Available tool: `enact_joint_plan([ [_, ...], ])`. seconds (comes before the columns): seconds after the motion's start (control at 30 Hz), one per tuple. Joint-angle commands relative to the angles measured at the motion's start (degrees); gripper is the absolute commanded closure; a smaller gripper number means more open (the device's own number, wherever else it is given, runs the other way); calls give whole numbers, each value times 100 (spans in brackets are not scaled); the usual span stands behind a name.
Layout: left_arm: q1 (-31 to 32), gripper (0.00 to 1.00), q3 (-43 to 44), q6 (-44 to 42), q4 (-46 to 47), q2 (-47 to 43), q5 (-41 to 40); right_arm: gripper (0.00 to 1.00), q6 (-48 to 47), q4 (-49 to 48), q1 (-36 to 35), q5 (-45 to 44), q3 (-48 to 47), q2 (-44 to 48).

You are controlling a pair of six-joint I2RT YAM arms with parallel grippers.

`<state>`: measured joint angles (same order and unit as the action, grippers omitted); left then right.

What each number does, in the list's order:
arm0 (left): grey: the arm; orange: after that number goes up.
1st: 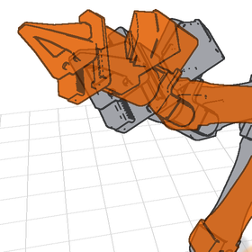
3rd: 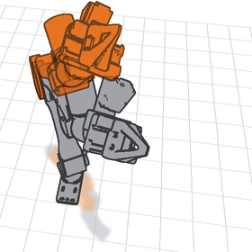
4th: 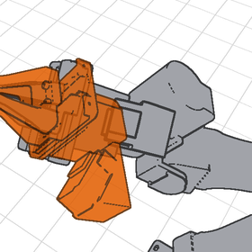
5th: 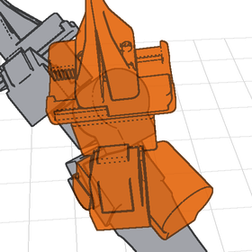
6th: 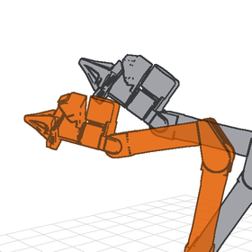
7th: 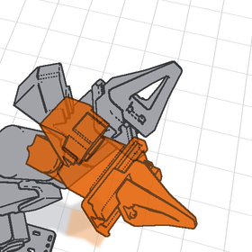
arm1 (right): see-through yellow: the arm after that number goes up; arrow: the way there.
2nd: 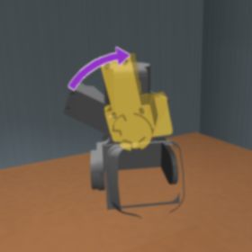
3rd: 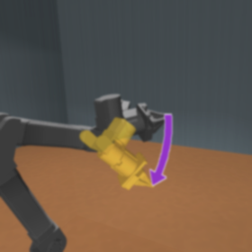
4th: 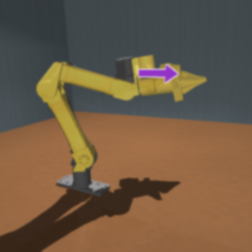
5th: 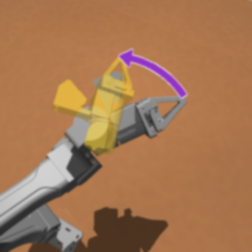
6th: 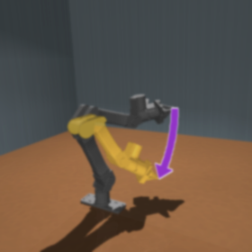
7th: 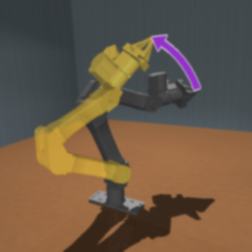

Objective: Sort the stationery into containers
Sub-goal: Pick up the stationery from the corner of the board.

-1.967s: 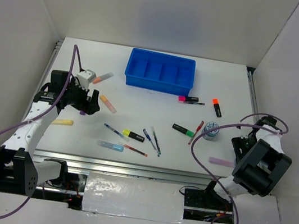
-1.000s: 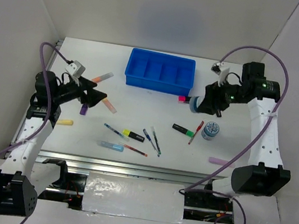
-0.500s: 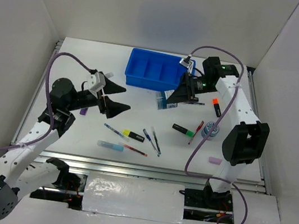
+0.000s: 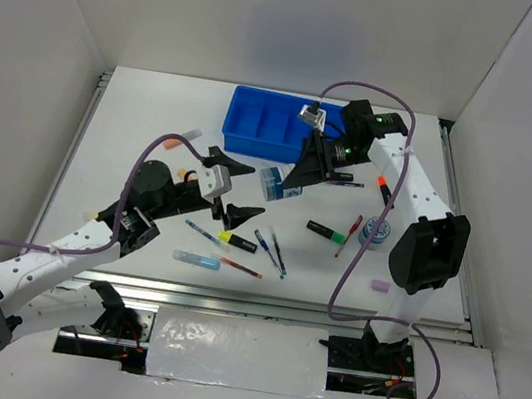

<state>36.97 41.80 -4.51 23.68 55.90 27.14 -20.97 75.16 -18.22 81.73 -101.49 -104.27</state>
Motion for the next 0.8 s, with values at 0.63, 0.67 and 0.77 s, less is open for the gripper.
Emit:
enact_joint_plan([
  [0.63, 258, 9, -85, -225, 936, 52, -762, 100, 1033, -677, -472, 1539, -99, 355],
  [0.67, 258, 9, -58, -225, 928, 53, -719, 100, 1025, -686, -481, 1530, -99, 346],
  [0.77, 302, 9, -14, -190, 963, 61, -683, 100, 1077, -748, -542, 1530, -81, 337],
])
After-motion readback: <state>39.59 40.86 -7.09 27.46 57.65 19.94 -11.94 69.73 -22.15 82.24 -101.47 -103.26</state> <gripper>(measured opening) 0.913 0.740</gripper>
